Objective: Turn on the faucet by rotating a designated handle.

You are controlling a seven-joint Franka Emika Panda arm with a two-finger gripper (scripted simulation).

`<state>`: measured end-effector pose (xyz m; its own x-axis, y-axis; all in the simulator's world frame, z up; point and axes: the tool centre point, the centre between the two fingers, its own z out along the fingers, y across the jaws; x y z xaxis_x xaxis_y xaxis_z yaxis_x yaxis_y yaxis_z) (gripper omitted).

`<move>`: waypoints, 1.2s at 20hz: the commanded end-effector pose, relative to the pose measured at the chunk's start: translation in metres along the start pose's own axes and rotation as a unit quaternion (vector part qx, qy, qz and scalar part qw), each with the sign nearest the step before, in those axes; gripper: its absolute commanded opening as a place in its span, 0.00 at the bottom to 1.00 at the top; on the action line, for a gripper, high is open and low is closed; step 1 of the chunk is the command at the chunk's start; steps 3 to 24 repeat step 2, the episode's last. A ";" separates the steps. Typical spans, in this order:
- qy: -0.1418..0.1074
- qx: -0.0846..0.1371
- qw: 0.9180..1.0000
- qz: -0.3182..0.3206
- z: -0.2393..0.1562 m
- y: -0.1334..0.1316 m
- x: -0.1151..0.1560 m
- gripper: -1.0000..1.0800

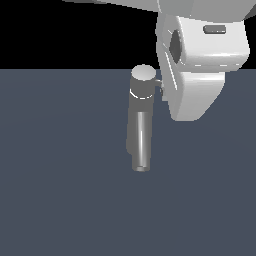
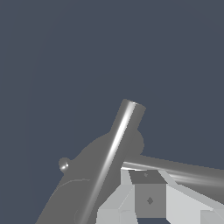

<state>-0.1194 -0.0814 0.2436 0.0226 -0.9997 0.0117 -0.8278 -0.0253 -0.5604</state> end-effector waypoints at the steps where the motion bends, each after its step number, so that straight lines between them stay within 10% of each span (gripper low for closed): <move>1: 0.017 -0.001 0.999 0.032 -0.001 0.000 0.035 0.00; 24: 0.017 -0.001 0.999 0.032 -0.001 0.000 0.035 0.00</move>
